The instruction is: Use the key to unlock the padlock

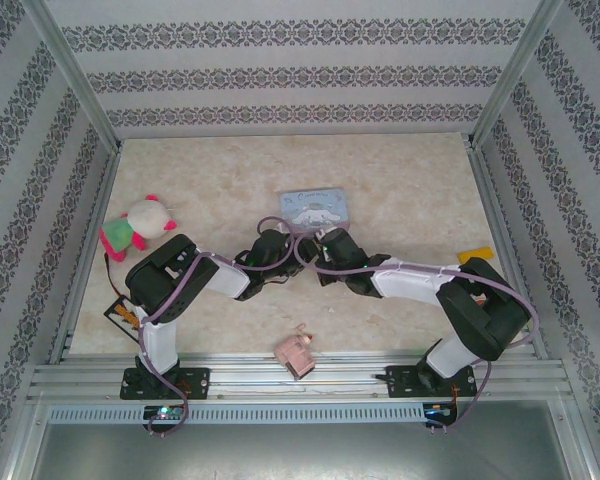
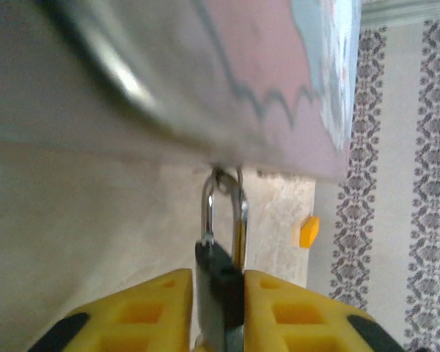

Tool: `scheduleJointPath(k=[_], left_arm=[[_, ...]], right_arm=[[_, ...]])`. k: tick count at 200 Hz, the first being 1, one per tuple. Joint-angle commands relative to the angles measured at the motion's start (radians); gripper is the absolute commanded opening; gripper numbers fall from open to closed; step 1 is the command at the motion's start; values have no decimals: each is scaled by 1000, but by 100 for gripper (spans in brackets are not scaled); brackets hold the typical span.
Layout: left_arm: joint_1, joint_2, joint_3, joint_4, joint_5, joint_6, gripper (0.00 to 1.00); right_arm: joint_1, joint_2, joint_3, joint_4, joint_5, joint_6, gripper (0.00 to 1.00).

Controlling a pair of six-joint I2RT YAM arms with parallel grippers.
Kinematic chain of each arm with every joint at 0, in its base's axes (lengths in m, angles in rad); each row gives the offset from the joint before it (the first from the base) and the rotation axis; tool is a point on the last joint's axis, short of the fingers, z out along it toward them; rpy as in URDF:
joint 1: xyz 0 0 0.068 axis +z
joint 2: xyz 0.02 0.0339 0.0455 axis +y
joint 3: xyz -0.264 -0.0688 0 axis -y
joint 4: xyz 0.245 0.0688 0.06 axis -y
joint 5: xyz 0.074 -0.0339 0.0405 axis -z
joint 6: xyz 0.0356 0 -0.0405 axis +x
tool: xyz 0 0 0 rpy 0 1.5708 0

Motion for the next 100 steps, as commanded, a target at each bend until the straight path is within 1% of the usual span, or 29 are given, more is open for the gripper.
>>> scheduleJointPath(k=[1, 16, 55, 78, 100], left_arm=[[-4, -26, -16, 6, 32, 2, 32], [-4, -36, -26, 9, 24, 3, 37], [-4, -76, -51, 8, -5, 19, 57], [-4, -112, -61, -9, -23, 51, 70], [-3, -161, -68, -34, -46, 97, 88]], right_arm=[[-60, -15, -10, 87, -103, 60, 0], [-89, -12, -12, 102, -145, 82, 0], [-133, -2, -18, 128, -226, 120, 0], [-149, -1, -20, 131, -245, 134, 0], [-160, 2, -21, 129, -249, 152, 0]])
